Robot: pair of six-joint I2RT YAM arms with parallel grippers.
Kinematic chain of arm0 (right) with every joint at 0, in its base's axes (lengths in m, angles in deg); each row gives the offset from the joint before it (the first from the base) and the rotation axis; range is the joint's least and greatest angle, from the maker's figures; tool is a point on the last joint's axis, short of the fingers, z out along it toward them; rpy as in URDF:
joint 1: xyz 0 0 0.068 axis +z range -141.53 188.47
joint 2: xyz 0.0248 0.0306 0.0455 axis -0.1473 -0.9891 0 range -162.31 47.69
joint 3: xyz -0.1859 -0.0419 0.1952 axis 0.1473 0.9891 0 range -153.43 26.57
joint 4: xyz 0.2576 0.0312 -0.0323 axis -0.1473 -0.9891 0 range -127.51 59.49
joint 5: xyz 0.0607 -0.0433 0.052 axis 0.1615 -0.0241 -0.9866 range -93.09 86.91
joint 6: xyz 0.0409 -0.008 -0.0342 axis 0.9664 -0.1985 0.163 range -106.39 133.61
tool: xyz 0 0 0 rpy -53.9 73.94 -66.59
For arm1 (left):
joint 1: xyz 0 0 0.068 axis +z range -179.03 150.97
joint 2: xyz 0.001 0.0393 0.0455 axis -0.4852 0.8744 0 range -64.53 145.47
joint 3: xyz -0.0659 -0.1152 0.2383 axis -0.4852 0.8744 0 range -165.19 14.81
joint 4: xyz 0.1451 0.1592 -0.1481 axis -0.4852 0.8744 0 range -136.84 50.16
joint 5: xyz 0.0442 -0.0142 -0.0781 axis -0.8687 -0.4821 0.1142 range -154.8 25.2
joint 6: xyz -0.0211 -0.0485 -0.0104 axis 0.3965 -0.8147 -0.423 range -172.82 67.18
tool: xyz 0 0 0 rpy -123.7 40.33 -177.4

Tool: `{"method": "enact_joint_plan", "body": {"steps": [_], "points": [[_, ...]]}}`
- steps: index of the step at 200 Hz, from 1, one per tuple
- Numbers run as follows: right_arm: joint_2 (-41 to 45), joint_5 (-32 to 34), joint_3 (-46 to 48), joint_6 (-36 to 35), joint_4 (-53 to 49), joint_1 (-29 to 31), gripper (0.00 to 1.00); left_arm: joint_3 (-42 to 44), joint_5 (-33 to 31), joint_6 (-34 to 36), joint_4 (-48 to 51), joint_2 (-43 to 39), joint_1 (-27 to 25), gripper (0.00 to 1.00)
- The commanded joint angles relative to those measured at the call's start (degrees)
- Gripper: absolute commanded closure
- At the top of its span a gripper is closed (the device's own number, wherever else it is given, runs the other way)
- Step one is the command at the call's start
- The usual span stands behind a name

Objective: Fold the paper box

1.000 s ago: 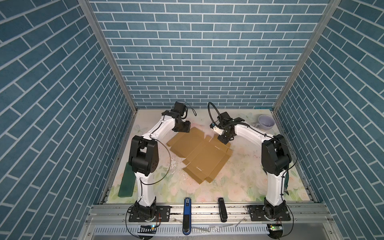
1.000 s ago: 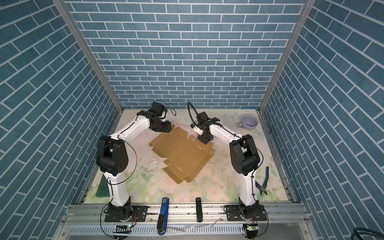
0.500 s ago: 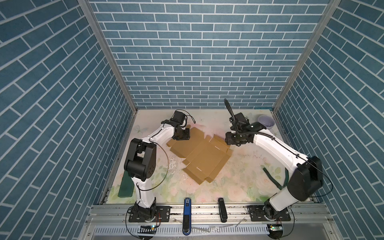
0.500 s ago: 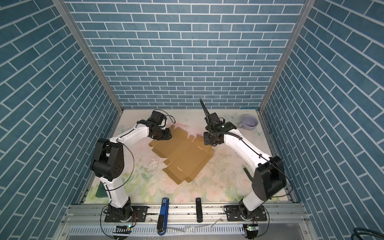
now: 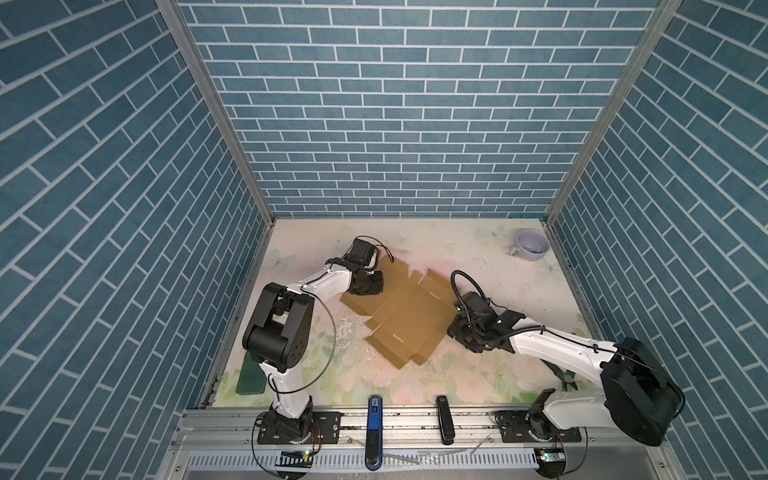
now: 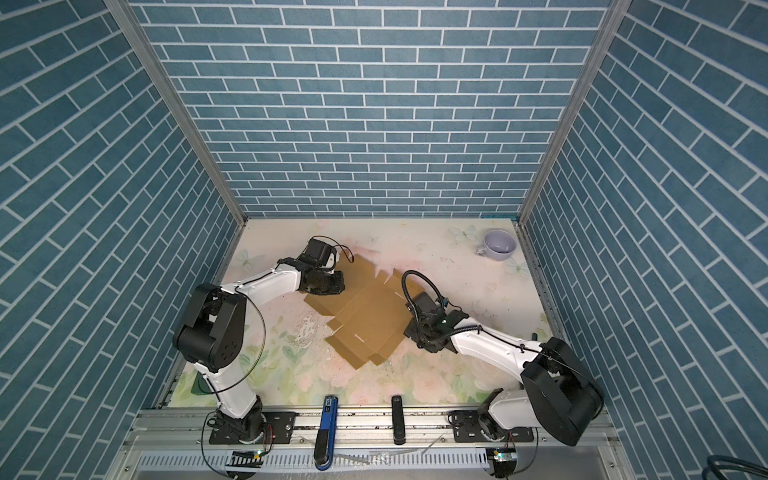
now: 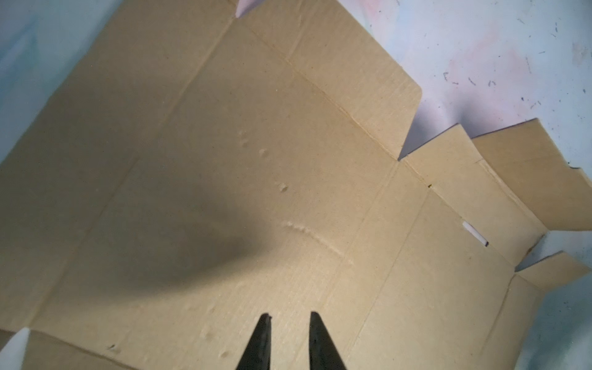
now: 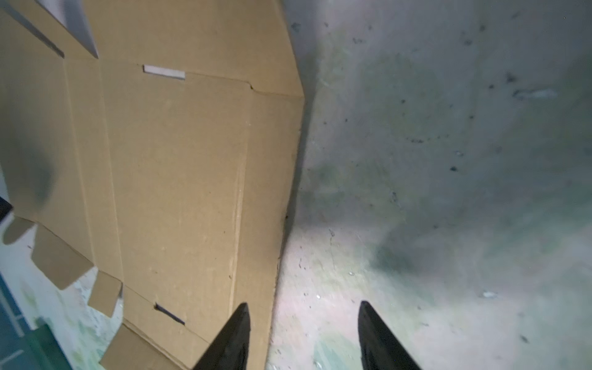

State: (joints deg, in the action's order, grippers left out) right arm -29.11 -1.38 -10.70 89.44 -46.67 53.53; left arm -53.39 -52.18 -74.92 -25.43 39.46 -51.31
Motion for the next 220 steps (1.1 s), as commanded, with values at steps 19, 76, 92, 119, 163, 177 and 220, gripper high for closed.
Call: {"method": "enact_joint_plan", "body": {"steps": [19,76,92,119,163,177,220], "points": [[-3.7,0.3,5.0,11.5,21.5,0.8,0.46,1.8,-2.4,-2.0,-2.1,2.1,-0.5,0.81],[-11.2,-0.9,6.8,15.3,34.0,1.9,0.46,2.4,-3.0,-2.8,-1.0,5.2,-1.7,0.83],[-12.4,-1.3,6.4,15.1,36.2,1.8,0.47,3.3,-3.1,-3.2,-1.4,5.7,-2.4,0.83],[-13.4,-1.8,4.5,13.6,36.5,1.8,0.50,5.1,-3.1,-4.2,-2.5,5.7,-3.0,0.83],[-12.5,-1.4,-4.1,7.6,21.0,1.5,0.66,7.2,-2.2,-4.7,-3.6,4.7,-3.0,0.84],[-12.1,-0.6,-7.5,4.8,14.1,1.2,0.76,7.6,-1.9,-5.3,-3.8,3.8,-3.1,0.83],[-10.2,-1.4,-16.3,-8.2,-2.7,-3.8,0.90,3.5,-1.6,-4.7,-1.3,-0.1,-2.6,0.62]]}}
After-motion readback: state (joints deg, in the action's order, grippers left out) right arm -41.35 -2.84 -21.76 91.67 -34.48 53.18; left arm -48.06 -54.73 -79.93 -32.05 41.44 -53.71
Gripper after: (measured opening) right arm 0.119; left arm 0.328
